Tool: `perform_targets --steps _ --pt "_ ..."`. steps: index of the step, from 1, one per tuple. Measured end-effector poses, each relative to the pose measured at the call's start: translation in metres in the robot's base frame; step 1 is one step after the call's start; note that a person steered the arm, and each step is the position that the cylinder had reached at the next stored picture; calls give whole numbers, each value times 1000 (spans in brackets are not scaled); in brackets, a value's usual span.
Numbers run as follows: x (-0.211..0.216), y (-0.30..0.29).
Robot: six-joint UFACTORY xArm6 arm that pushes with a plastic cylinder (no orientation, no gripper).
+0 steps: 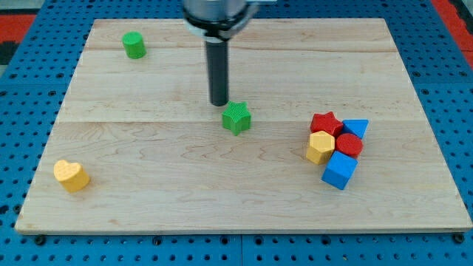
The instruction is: Slide the green star into the group of blocks
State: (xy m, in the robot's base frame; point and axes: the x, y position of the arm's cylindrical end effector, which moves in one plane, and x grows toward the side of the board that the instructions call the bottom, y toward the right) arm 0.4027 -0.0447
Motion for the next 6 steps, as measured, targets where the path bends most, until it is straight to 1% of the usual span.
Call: perform_targets --steps 1,2,3,4,5,6 --pt "40 26" --pt "61 113" --pt "69 95" --pt "24 53" --pt "-64 46" --pt "-144 1"
